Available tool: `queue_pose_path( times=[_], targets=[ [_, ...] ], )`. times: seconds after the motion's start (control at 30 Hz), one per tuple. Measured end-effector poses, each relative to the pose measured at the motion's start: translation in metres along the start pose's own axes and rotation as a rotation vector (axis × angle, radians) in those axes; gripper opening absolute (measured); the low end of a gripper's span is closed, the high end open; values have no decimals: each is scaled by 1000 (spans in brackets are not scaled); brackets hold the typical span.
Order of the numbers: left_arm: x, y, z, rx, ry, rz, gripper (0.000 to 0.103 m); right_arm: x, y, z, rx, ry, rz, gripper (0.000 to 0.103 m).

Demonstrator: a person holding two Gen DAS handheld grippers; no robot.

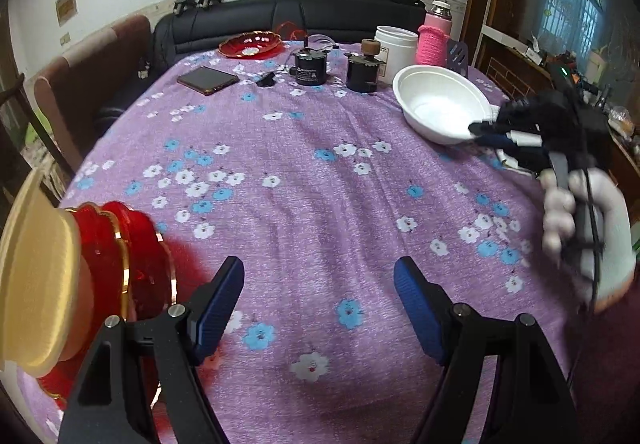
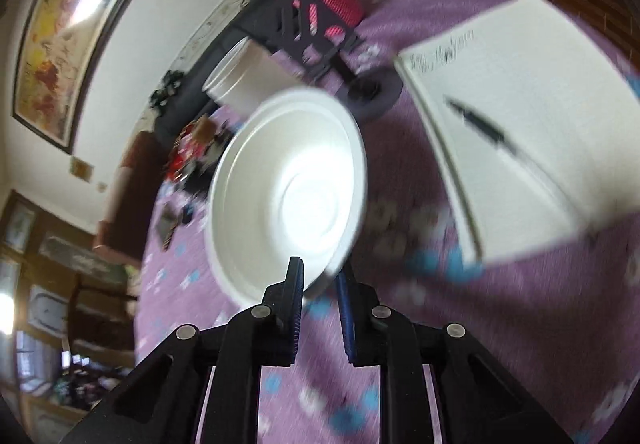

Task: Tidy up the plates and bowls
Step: 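Grasp the rim of the large white bowl and lift it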

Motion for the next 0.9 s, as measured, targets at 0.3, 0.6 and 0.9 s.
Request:
queue_pose_path(
  times=[0.3, 0.6, 0.9],
  targets=[
    [-28, 62, -31, 56, -94, -21, 77, 22, 9, -4, 97, -65, -197, 31],
    [-111, 147, -59, 245, -167, 91, 76, 42, 22, -31, 33, -68, -256, 50],
    [-188, 171, -93, 238, -109, 179, 76, 31, 34, -45, -50, -2, -216, 50]
  ],
)
Point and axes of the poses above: each gripper's, at about its wrist camera, not at the fingertips, and x roughly against the way its jaws point, z to its left, y to its top, the point moved 10 cm from there along -x, roughly the way its jaws point, and after that the axes turned 2 degrees about z, right-handed, at the moved point
